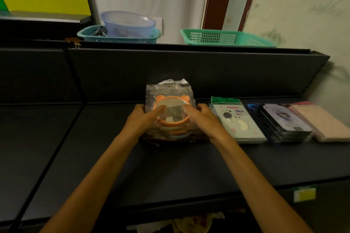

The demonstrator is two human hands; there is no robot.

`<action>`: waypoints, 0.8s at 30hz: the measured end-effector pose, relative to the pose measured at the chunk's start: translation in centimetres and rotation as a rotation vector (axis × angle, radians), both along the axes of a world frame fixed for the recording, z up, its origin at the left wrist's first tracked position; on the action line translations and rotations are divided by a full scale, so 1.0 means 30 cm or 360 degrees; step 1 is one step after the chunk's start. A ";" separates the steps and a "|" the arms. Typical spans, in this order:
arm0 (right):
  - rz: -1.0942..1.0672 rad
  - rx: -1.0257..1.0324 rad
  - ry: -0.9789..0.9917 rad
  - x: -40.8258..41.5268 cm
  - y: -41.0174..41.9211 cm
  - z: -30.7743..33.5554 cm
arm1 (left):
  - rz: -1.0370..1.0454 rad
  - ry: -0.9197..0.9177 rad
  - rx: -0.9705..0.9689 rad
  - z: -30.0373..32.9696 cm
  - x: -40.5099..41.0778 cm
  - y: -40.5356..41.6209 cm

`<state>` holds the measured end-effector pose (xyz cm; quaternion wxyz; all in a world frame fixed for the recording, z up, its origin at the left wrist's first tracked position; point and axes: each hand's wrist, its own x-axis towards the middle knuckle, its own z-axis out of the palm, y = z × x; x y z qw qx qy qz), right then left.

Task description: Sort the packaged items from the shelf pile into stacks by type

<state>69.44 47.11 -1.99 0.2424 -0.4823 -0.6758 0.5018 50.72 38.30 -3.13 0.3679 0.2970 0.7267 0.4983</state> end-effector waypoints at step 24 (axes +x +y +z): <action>-0.0012 0.0115 0.0030 -0.011 -0.043 -0.006 | -0.0134 0.0267 0.0121 -0.003 0.009 -0.022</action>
